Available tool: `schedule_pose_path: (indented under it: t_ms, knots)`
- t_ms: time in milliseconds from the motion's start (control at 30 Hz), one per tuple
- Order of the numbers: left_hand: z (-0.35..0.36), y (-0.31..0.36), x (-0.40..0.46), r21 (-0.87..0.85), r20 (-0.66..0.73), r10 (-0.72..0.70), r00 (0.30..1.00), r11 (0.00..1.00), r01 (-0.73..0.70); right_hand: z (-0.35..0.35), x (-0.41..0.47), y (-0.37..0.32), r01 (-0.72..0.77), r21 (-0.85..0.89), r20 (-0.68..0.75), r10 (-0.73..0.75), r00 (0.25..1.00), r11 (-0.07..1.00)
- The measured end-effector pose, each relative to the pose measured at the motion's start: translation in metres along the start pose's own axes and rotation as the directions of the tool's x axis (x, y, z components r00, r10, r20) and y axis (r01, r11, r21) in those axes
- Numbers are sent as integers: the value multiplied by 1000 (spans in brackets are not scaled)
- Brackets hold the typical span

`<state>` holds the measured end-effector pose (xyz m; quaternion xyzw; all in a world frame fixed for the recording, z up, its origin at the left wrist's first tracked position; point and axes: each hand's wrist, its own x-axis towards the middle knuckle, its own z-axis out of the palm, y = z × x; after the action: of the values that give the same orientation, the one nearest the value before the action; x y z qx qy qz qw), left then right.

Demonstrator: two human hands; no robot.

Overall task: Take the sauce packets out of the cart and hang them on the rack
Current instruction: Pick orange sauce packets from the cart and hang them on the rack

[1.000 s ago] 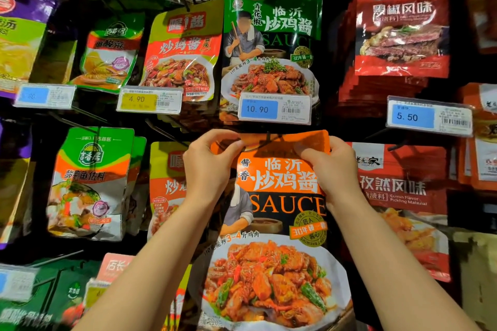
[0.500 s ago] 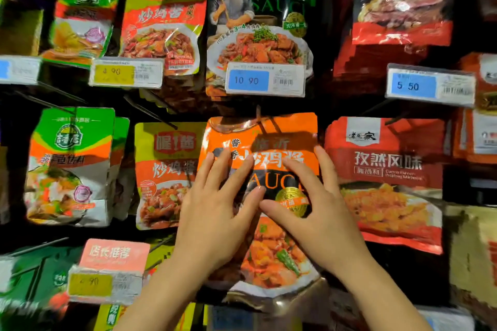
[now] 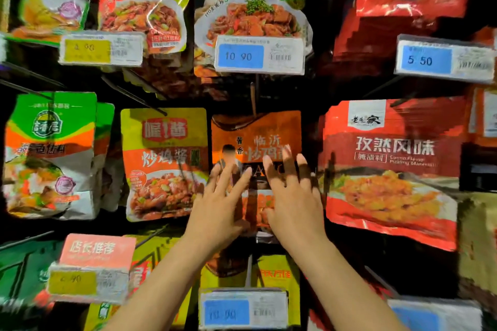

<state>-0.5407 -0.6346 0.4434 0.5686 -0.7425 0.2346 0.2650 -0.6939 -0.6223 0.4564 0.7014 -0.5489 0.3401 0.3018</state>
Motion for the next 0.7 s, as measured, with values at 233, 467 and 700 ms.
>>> schedule_pose_path:
  t_ms: [233,467,700]
  knots:
    - [19,-14,30,125,-17,-17,1000,992,19,18,37,2,-133,118,281,96,955,984]
    - [37,-21,37,148,-98,5,995,989,10,34,36,5,-127,170,225,87,970,977]
    - [10,-5,23,69,-162,19,987,998,-7,24,23,3,-145,215,252,88,964,966]
